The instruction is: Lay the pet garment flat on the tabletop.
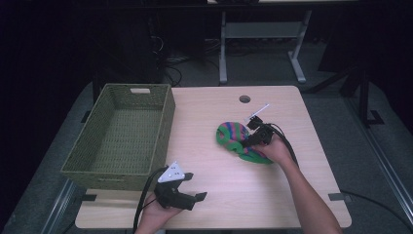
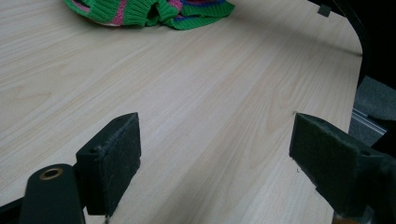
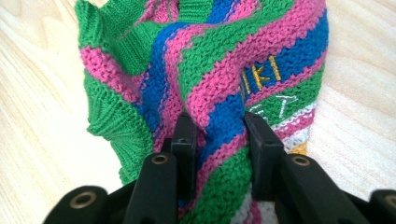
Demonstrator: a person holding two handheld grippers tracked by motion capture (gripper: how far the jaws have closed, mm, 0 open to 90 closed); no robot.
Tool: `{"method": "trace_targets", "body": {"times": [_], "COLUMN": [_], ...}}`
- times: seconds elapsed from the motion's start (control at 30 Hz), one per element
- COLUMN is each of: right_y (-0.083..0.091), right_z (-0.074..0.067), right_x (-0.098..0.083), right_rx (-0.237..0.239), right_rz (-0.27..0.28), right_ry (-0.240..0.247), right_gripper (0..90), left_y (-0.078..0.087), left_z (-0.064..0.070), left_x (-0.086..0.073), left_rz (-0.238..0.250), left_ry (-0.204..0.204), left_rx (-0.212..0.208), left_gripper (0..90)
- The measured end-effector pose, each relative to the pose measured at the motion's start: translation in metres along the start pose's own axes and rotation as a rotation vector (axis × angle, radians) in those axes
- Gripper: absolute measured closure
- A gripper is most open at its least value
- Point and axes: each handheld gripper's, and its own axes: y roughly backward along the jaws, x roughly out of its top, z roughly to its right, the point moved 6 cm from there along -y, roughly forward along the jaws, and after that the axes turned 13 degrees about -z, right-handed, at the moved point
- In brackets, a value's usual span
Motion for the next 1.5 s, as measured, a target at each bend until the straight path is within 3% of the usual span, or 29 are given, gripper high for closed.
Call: {"method": "trace_targets", "body": {"times": [0.27,0.47,0.87,1.2,1.5], "right_y": [0.006,0.02,0.051,0.067,0.088], "right_z": [0.0,0.002,0.003,-0.002,-0.016], "right_x": [-0.001,-0.002,-0.003,-0.004,-0.006], "right_rx": [-0.013,0.028,0.062,0.09,0.119], "right_rz": [0.006,0.056,0.126,0.16,0.195], "right_ry": [-0.008,-0.027,-0.05,-0.032,0.003], "right_gripper": [70.1,70.2,70.0,69.9,69.6], "left_y": [-0.001,0.0,0.0,0.001,0.003], "left_z": [0.001,0.0,0.0,0.001,-0.001], "left_x": [0.0,0.0,0.0,0.001,0.001], "left_rz": [0.002,0.005,0.008,0.014,0.024], "left_ry": [0.0,0.001,0.007,0.005,0.007], "left_rx": [-0.003,0.001,0.0,0.003,0.002], "left_gripper": [16.3,16.3,16.3,16.3,16.2]}}
